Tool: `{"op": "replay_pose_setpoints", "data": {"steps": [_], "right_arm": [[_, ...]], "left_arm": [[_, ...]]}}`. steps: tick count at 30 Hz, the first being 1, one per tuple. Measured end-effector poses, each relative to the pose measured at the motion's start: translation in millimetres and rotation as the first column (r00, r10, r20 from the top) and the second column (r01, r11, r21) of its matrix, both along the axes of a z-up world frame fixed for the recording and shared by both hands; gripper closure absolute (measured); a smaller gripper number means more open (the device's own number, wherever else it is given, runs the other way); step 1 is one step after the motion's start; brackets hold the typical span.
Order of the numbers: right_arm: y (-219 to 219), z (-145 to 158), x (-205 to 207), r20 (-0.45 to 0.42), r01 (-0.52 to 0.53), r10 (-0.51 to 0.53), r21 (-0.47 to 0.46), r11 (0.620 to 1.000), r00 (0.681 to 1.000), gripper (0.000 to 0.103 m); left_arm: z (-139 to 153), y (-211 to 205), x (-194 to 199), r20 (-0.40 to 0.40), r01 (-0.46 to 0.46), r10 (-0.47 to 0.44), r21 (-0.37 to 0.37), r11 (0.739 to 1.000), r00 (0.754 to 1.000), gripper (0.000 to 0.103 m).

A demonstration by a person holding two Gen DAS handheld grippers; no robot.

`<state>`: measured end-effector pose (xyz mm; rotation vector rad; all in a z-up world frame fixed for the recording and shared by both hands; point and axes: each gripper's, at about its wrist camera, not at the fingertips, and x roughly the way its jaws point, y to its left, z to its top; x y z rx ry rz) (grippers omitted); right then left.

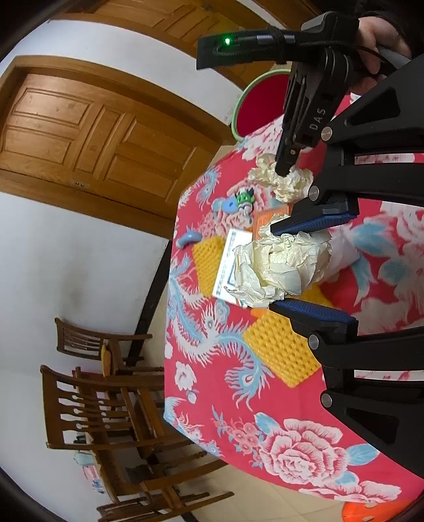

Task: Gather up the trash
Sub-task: 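Carry both tissues over the red bin and open both tools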

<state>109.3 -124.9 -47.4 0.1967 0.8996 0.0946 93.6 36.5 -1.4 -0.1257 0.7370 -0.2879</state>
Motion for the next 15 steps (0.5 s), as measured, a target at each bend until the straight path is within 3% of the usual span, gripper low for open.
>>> {"op": "replay_pose_setpoints", "data": {"steps": [15], "right_arm": [[-77,54,-44,0.129,0.08,-0.078,-0.011,0.997,0.989,0.087]], "left_arm": [[36,-74,-6,0.016,0.13,-0.13,-0.033,0.991,0.991,0.063]]}}
